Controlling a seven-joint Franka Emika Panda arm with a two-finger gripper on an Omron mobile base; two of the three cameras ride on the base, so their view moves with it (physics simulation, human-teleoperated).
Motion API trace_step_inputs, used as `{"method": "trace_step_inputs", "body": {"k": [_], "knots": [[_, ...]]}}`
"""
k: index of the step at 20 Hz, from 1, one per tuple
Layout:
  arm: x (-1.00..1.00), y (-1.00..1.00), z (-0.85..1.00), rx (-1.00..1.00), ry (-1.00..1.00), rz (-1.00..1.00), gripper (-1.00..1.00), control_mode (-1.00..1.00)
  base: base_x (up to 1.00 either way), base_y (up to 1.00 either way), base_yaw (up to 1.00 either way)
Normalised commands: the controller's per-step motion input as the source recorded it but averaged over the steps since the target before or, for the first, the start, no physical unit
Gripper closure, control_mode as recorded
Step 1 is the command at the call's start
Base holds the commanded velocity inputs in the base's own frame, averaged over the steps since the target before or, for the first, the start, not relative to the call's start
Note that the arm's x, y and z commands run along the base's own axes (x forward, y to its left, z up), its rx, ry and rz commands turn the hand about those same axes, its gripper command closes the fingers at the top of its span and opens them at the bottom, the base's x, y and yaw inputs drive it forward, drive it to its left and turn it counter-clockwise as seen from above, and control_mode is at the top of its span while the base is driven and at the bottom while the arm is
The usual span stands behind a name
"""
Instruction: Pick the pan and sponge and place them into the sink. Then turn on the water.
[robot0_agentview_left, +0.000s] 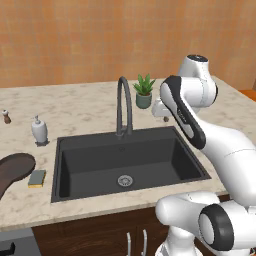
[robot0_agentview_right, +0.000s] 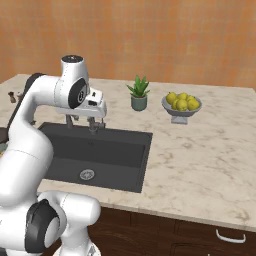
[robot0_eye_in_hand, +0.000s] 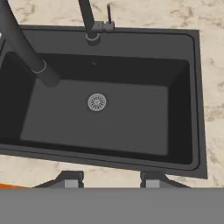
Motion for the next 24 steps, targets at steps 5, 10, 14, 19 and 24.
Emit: {"method": "trace_step_inputs", "body": {"k": [5,10,14,19,24], "knots": [[-0.30,0.02,0.00,0.00,-0.01,0.03,-1.00,-1.00,0.00,0.00,0.00],[-0.41,0.25,0.00,0.00,-0.04,0.10,-1.00,-1.00,0.00,0.00,0.00],[-0.33,0.42,-0.01,-0.01,-0.06,0.12,-1.00,-1.00,0.00,0.00,0.00],[-0.29,0.50,0.00,-0.01,-0.03,0.13,-1.00,-1.00,0.00,0.00,0.00],[-0.41,0.78,0.00,0.00,0.00,0.19,-1.00,-1.00,0.00,0.00,0.00]]}}
